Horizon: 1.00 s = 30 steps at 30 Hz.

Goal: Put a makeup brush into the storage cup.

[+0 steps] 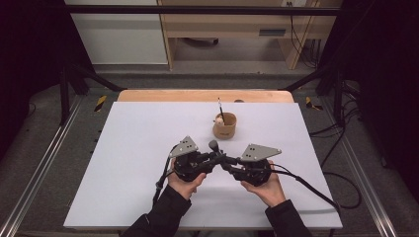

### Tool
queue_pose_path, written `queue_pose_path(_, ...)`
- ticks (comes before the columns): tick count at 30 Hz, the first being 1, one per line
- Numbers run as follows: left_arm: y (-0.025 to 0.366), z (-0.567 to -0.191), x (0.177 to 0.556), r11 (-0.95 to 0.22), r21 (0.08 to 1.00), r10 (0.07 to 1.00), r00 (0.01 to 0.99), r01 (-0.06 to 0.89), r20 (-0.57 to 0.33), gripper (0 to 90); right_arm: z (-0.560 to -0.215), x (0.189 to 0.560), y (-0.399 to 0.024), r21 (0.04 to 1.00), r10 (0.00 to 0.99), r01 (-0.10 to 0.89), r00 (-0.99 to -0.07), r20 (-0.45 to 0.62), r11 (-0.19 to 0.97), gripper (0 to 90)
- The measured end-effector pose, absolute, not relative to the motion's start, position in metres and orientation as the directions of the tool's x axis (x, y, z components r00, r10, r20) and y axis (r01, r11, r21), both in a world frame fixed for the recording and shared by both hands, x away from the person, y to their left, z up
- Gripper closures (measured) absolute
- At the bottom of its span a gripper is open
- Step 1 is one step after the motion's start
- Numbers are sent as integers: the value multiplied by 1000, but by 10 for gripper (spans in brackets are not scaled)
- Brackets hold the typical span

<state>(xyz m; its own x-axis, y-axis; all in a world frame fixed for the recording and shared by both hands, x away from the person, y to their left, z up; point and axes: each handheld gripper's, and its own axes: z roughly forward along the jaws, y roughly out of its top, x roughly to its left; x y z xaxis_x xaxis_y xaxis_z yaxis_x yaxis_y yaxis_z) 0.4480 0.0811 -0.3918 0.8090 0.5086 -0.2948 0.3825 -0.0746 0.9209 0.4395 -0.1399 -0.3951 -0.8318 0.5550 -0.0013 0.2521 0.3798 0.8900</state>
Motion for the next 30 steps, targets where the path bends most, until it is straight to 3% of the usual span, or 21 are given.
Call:
queue_pose_path(12,81,-390,448,-80,926,509,814,369,-280,754,-394,439,-138,889,533,251,-846,9,384,794)
queue_pose_path(23,99,-382,449,-100,937,523,819,334,-236,480,-393,443,-141,884,575,275,-818,9,378,794)
queue_pose_path(30,117,-379,448,-129,945,542,820,300,-186,364,-389,445,-145,889,598,278,-802,5,364,794)
